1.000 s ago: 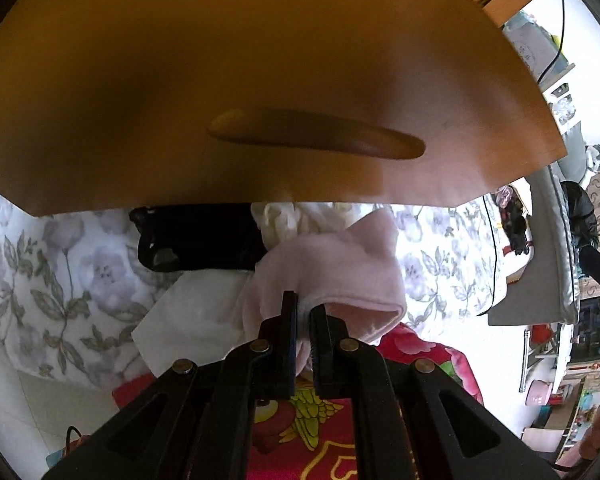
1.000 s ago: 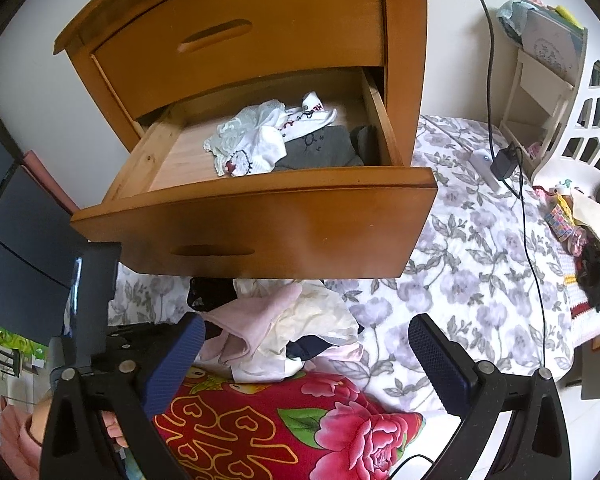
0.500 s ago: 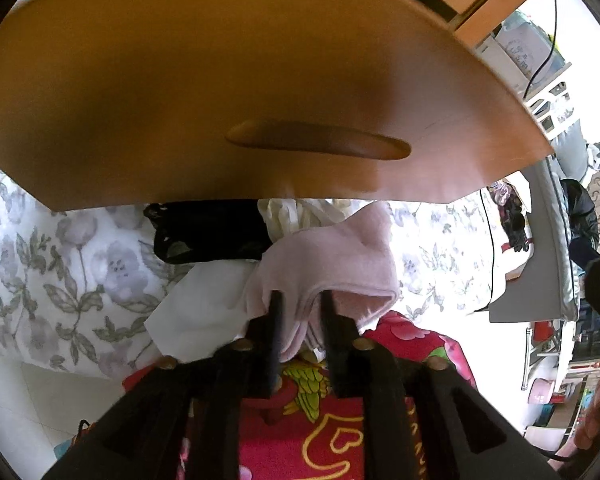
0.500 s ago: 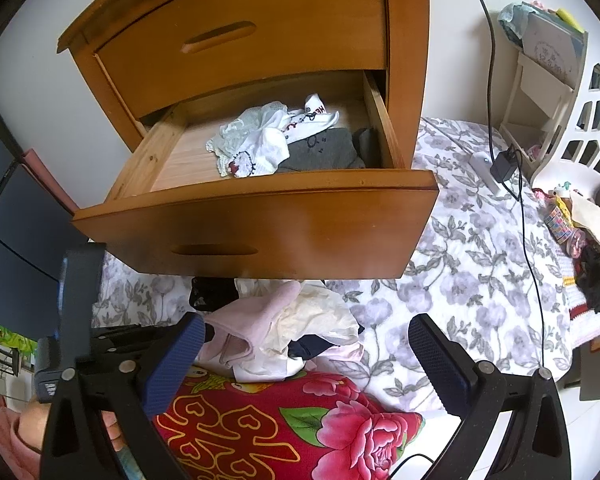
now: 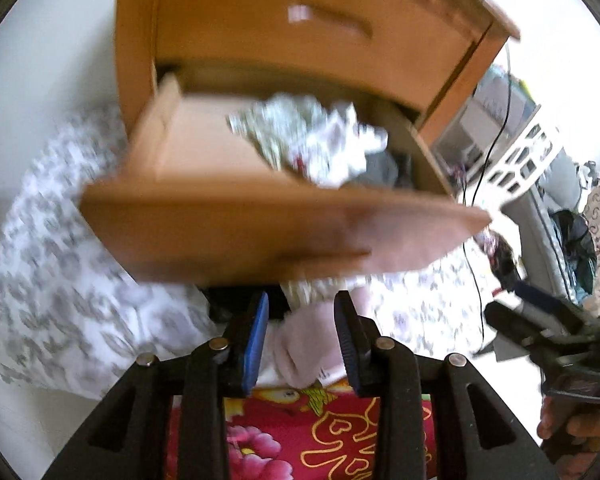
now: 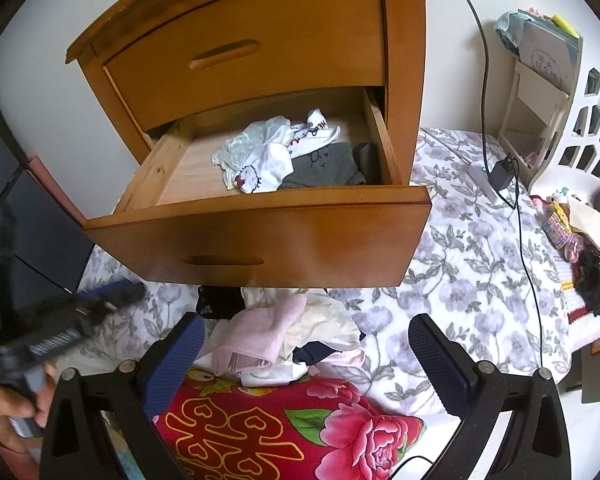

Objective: Organize soft objects
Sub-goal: 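Withdraw the left gripper from the pink sock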

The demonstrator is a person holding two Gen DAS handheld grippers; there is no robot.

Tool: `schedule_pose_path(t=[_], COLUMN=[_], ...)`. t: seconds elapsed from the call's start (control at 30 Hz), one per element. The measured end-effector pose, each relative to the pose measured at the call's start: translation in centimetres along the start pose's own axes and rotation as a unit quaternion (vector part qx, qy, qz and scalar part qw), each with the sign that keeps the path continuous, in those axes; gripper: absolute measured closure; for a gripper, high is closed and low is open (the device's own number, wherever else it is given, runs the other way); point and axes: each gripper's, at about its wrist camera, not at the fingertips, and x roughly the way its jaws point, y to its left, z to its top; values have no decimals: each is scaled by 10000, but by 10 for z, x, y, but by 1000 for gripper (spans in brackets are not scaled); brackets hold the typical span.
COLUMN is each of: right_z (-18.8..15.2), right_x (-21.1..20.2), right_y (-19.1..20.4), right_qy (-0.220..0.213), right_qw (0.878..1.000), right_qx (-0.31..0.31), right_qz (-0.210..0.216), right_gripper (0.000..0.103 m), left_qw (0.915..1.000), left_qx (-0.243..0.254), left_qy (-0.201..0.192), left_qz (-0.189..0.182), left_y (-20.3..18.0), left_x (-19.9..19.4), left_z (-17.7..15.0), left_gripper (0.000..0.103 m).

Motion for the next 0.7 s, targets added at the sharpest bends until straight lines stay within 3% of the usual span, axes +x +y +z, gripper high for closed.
schedule_pose_path(t=[0.23,0.33,0.5,0.67,0.7], right_z=[0,1,1,1,2], right_x=[-2,-3,-3,-3,-2], right_y=[3,4,6,7,7], right_qy=[-24,-41,-47,-33,-31], right_qw=[10000,10000,10000,10000,10000], right_qx=[-35,-50,-68,-83,-78], right_qz=[31,34,34,22,16], right_gripper=[0,0,0,0,0], left_qw=[9957,9932,9921,9909,9905], left_qx=[59,-2,-171,-237,-245], left_qy=[-836,-1023,-999,-900,-894], left_qz=[388,563,736,971,1013], left_y=[5,10,19,23,24], left_x=[-48,-55,-53,-48,-46], left_z=[14,16,15,12,11], left_gripper=[59,46,29,25,18])
